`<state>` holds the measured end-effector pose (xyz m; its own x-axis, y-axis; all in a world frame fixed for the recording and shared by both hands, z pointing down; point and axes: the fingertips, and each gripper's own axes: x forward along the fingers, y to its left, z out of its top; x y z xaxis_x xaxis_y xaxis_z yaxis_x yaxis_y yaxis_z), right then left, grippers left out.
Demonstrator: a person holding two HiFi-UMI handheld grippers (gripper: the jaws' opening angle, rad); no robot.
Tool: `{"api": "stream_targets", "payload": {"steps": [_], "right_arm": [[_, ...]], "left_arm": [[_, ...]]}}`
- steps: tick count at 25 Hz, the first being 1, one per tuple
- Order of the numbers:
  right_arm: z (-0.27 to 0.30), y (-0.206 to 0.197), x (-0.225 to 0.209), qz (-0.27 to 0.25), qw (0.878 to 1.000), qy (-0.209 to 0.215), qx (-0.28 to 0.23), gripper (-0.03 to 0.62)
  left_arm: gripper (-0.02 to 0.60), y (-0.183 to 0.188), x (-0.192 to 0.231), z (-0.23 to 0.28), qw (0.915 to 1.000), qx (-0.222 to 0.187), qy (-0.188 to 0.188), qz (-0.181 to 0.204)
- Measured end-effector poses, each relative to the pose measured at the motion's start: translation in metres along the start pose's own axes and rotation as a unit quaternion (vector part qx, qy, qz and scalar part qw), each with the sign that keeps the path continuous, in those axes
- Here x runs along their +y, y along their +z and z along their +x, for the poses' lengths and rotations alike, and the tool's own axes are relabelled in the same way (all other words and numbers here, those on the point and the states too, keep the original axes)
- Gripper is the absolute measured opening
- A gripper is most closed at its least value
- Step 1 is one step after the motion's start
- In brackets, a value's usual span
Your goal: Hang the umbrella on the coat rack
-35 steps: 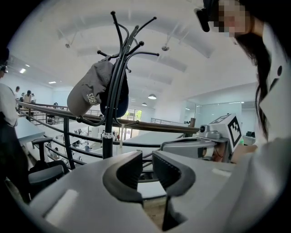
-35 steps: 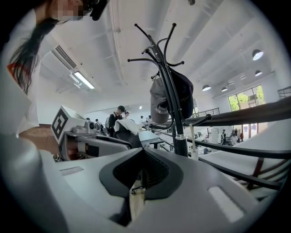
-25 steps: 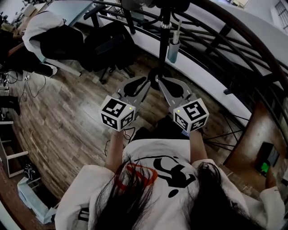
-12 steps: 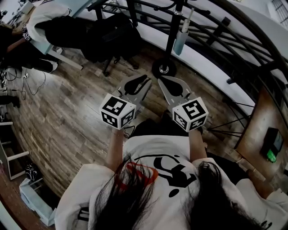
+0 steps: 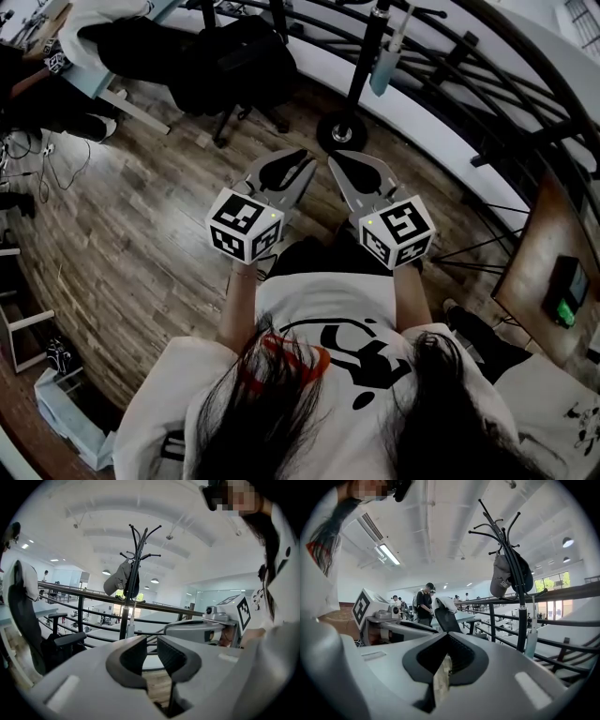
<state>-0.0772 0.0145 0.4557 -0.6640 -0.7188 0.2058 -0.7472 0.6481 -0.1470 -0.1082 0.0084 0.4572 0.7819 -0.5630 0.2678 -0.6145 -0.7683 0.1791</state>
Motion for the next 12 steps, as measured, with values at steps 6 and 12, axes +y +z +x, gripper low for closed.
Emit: {"api": "stream_targets", "payload": {"steps": [6, 12], "right_arm": [[0.005, 0.013, 0.014, -0.013, 1.000, 0.002, 0.003, 0.021], [0.006, 0.003, 0.022, -0.020, 1.000, 0.006, -0.001, 0.021]], "left_arm": [[0.066, 0.009, 0.003, -0.016, 1.0000, -0.005, -0.002, -0.001], [0.066, -0.004, 0.002, -0.023, 1.0000, -0.006, 0.004, 0.003]]}}
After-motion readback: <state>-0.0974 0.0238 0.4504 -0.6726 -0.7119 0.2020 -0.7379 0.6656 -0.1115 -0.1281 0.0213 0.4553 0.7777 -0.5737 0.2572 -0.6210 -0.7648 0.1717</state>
